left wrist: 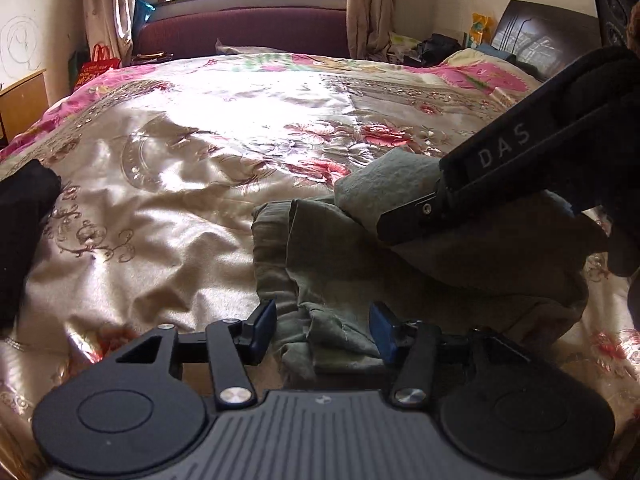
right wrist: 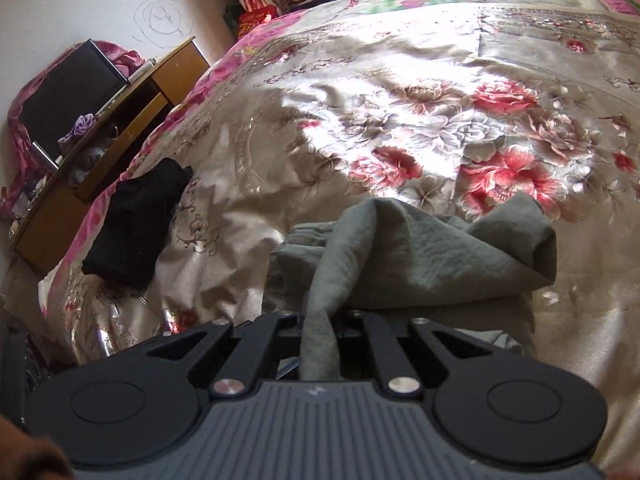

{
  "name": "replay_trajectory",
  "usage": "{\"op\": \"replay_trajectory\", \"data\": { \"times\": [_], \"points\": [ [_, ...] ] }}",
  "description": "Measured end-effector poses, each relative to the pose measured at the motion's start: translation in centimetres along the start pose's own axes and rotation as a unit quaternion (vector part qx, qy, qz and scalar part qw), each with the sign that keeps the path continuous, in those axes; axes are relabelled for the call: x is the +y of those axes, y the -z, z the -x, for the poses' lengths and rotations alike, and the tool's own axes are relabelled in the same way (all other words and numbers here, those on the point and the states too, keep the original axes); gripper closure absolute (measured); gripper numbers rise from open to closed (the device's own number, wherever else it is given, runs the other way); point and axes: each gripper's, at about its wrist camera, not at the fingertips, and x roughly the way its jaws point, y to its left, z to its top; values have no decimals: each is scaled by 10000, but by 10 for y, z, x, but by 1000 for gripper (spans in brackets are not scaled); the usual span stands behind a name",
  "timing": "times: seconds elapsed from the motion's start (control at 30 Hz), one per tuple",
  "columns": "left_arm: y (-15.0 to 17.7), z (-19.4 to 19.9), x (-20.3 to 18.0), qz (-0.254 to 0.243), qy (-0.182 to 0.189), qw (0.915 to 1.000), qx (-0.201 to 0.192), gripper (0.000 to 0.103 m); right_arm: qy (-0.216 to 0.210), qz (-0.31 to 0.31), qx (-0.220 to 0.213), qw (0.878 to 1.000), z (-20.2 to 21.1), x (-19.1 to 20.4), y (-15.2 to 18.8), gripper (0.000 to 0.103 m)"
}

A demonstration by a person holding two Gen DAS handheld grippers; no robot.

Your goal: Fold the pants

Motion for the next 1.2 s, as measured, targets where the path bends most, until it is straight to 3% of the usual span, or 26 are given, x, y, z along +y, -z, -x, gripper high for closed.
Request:
{"op": "replay_trajectory", "data": {
  "times": [0.1, 0.17, 0.27, 0.4, 0.47, 0.53, 0.57, 0.63, 0.7, 0.83, 1.03, 1.07, 1.1, 1.17, 1.2],
  "points": [
    [0, 0, 4, 74, 22, 10000, -13, 37, 150, -43, 36, 9999, -13, 10, 3, 95],
    [0, -4, 4, 70, 21, 9999, 89, 36, 352, 221, -111, 9991, -12, 20, 5, 95],
    [3, -11, 10, 229, 138, 9992, 302, 34, 317, 300, -338, 9985, 3, 28, -1, 95],
    [4, -12, 24, 641, 451, 9963, 340, 34, 262, -317, -959, 9945, 35, 9, -27, 96],
    [4, -12, 28, 742, 526, 9953, 323, 34, 503, -569, -1370, 9877, 51, -4, -40, 96],
    [4, -9, 27, 732, 532, 9955, 287, 34, 732, -512, -1592, 9832, 59, -1, -43, 96],
    [4, -9, 27, 733, 533, 9955, 275, 34, 690, -80, -1674, 9834, 61, 13, -38, 96],
    [4, -8, 28, 779, 517, 9952, 273, 34, 596, 1185, -1454, 9804, 51, 53, -18, 96],
    [4, -5, 32, 893, 456, 9945, 284, 34, 357, 1599, -807, 9832, 27, 70, 2, 96],
    [6, 0, 40, 1117, 410, 9925, 285, 33, 481, 1133, -79, 9924, -17, 50, 27, 96],
    [5, -2, 40, 1125, 378, 9925, 287, 32, 436, 1003, -39, 9940, -24, 44, 38, 91],
    [5, -2, 42, 1169, 389, 9920, 290, 32, 414, 987, -48, 9942, -21, 43, 37, 87],
    [5, -3, 43, 1225, 391, 9912, 306, 30, 363, 930, -64, 9950, -17, 41, 36, 76],
    [5, -3, 44, 1252, 393, 9908, 320, 29, 258, 938, -121, 9952, -5, 37, 37, 65],
    [5, -3, 42, 1209, 370, 9915, 303, 29, 280, 1030, -210, 9941, 1, 37, 38, 65]
  ]
}}
